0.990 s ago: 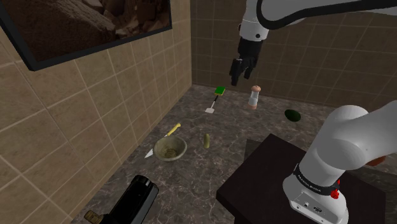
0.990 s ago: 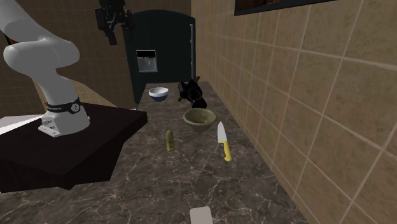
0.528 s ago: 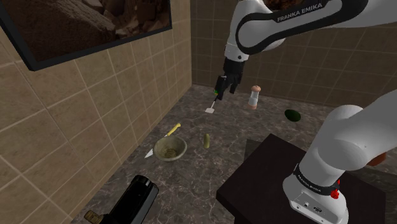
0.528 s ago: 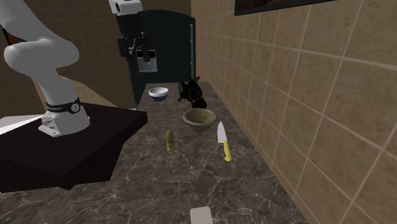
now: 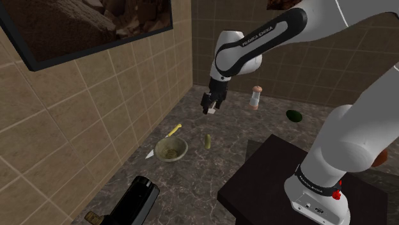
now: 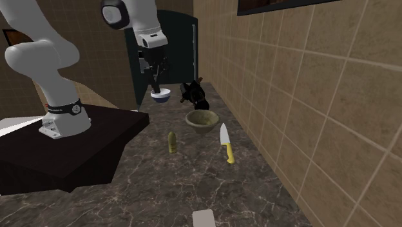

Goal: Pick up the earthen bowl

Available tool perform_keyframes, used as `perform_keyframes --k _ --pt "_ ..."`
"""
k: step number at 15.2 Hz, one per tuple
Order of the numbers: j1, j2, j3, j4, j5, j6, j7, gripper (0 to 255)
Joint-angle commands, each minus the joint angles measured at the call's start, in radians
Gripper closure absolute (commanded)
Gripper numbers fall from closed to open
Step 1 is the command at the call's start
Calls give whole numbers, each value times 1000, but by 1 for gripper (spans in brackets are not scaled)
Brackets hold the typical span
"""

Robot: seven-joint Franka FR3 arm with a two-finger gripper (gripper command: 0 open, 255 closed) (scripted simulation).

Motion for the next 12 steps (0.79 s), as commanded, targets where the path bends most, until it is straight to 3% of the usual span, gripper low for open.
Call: perform_keyframes --k 1,12 --pt "18 79 0 18 44 61 -23 0" --pt "53 514 56 230 331 267 -214 0"
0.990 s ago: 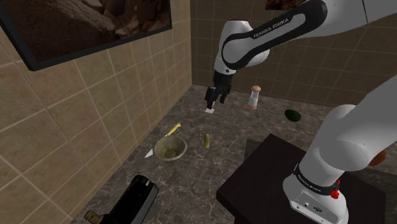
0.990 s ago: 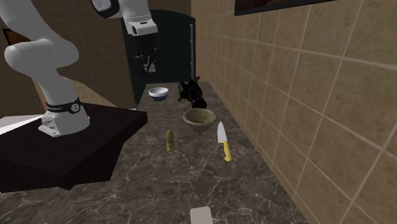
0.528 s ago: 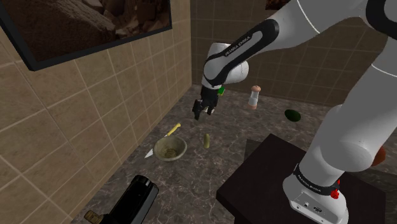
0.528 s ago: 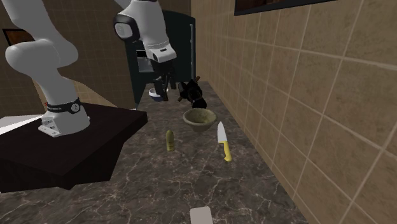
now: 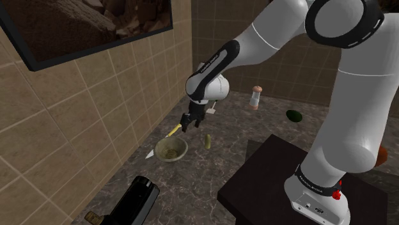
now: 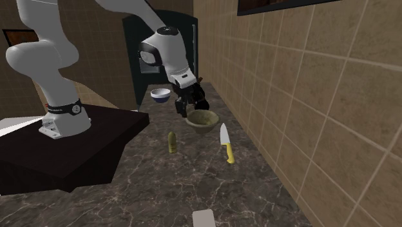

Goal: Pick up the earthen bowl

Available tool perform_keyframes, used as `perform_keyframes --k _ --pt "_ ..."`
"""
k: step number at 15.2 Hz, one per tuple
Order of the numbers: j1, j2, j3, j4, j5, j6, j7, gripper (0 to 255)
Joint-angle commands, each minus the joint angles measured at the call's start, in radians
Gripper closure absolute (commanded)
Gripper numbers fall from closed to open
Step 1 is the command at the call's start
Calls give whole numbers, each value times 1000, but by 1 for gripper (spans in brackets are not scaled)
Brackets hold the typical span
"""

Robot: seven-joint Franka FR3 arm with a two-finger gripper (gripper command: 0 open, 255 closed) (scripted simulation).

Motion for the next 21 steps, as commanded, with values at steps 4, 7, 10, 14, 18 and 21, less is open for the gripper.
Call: perform_keyframes --k 4,7,10,14,18,21 --pt "-15 187 50 132 97 50 -73 0" --pt "-22 224 60 140 116 77 -96 0" --pt "-29 261 71 150 133 104 -120 0" --pt "-34 282 77 156 141 117 -132 255" --pt "-34 281 77 155 142 117 -133 255" --pt "-34 281 77 156 142 117 -133 255"
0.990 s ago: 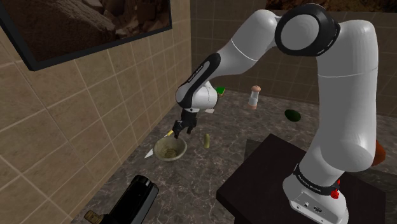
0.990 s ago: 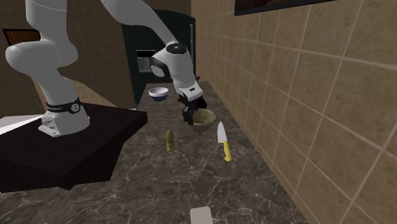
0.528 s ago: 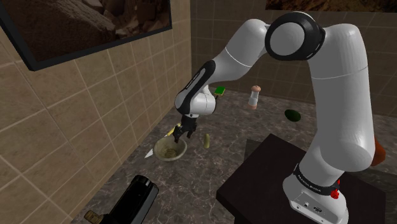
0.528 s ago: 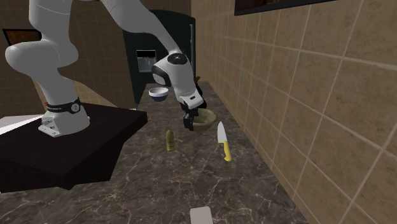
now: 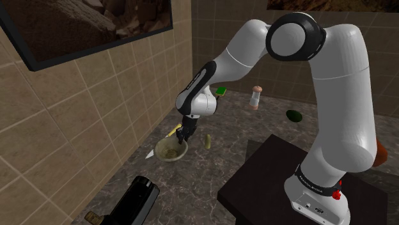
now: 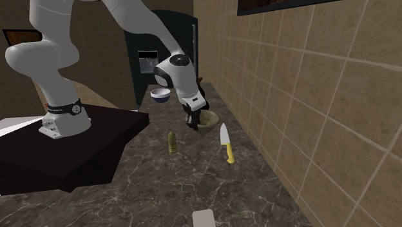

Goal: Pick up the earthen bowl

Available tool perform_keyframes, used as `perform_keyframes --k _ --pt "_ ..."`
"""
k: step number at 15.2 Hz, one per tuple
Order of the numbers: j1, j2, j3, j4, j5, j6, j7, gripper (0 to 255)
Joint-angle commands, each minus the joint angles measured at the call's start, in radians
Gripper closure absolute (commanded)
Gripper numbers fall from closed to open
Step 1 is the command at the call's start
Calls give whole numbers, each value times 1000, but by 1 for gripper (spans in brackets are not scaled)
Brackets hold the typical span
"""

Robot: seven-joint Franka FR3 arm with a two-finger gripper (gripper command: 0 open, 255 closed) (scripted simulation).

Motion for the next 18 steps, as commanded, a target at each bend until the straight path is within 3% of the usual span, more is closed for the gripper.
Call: perform_keyframes --k 1,18 --pt "0 1 0 0 0 0 0 255" --pt "31 -182 -50 -34 -92 -139 119 255"
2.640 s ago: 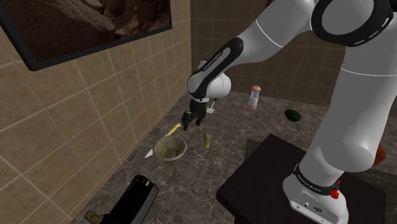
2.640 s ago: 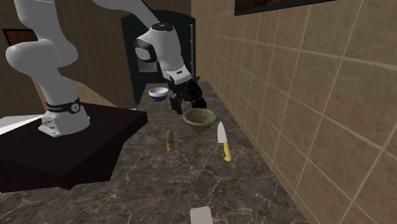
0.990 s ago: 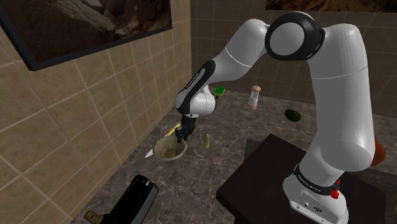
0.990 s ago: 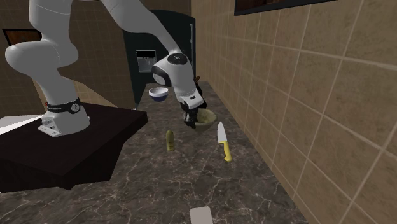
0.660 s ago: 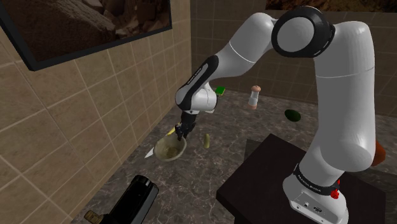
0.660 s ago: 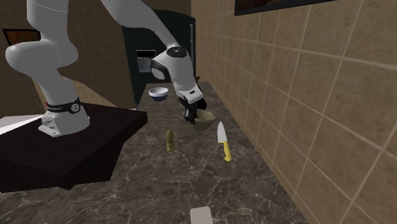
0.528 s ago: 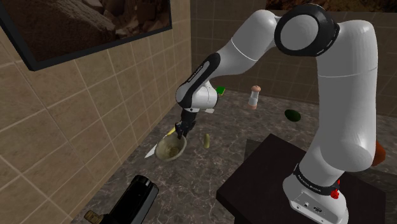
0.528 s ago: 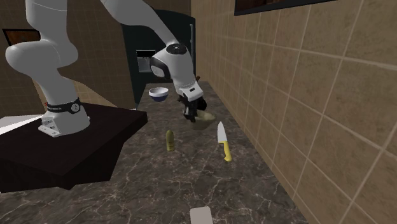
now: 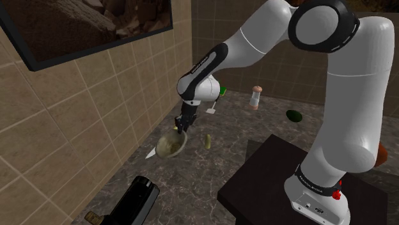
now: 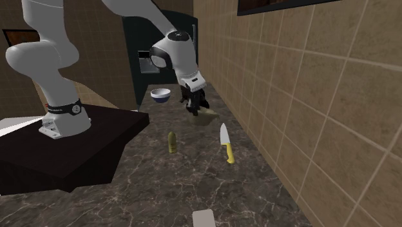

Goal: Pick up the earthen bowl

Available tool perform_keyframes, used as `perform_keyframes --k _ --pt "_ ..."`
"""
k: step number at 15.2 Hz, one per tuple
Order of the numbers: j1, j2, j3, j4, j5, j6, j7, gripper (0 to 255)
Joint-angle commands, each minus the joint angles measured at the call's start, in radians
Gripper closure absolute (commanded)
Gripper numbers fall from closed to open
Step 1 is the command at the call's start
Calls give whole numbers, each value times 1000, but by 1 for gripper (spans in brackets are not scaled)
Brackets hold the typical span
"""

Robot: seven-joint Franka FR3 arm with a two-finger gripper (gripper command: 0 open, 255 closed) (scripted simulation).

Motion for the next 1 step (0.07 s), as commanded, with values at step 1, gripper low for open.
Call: perform_keyframes --k 1 --pt "1 -7 -1 -2 -2 -4 4 255"
